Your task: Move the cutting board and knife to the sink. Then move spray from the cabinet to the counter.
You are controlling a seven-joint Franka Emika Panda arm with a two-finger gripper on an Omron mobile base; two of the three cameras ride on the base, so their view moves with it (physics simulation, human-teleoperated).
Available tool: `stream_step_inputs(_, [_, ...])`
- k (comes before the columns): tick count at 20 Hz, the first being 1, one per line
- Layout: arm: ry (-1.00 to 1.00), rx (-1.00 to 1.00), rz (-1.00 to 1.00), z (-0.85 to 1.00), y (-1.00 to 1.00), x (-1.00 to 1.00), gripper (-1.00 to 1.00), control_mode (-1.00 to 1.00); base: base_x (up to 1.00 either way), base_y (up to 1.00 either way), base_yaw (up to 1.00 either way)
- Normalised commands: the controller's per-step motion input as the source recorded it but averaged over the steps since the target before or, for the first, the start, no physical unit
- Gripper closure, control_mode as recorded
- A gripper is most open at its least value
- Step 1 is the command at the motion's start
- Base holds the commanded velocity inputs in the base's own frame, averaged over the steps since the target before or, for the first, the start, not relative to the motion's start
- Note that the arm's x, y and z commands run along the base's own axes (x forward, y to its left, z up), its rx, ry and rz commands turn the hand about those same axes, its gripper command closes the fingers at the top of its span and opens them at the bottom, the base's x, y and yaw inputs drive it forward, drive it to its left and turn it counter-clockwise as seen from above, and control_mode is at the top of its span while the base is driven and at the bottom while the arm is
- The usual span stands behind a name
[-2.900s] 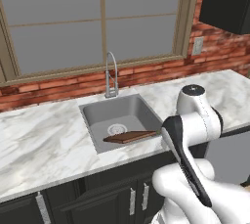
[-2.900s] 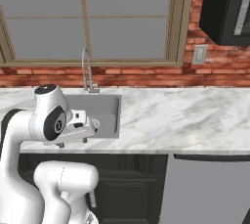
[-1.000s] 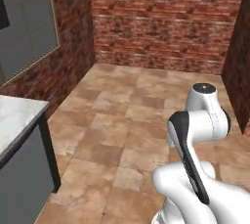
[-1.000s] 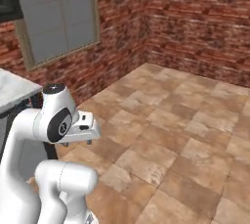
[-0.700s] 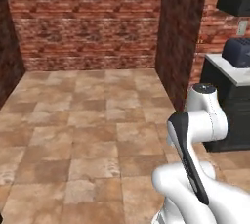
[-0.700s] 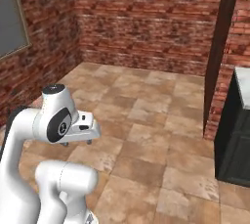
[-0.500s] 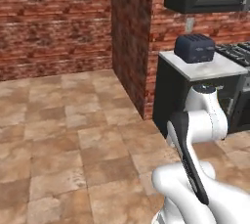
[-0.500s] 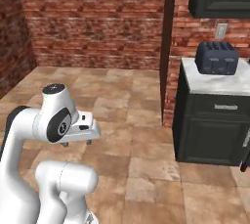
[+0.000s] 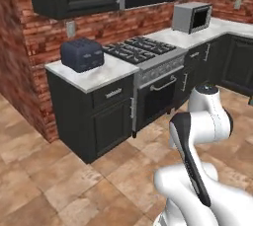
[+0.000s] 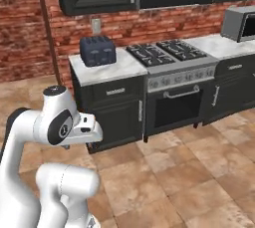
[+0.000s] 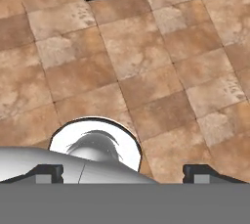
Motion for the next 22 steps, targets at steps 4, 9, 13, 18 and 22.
stream_step_inputs(4, [0.0,0.0,0.0,0.0,0.0,0.0,-1.0,1.0,0.16,-0.98,-0.68])
stream_step_inputs(9, [0.0,0.0,0.0,0.0,0.0,0.0,-1.0,1.0,0.52,-0.77,-0.54])
stream_step_inputs(13, [0.0,0.0,0.0,0.0,0.0,0.0,-1.0,1.0,0.83,-0.14,-0.27])
stream_step_inputs(18, [0.0,0.0,0.0,0.0,0.0,0.0,-1.0,1.0,1.0,-0.14,-0.25])
stream_step_inputs(22, [0.0,0.0,0.0,0.0,0.0,0.0,-1.0,1.0,1.0,-0.28,-0.3])
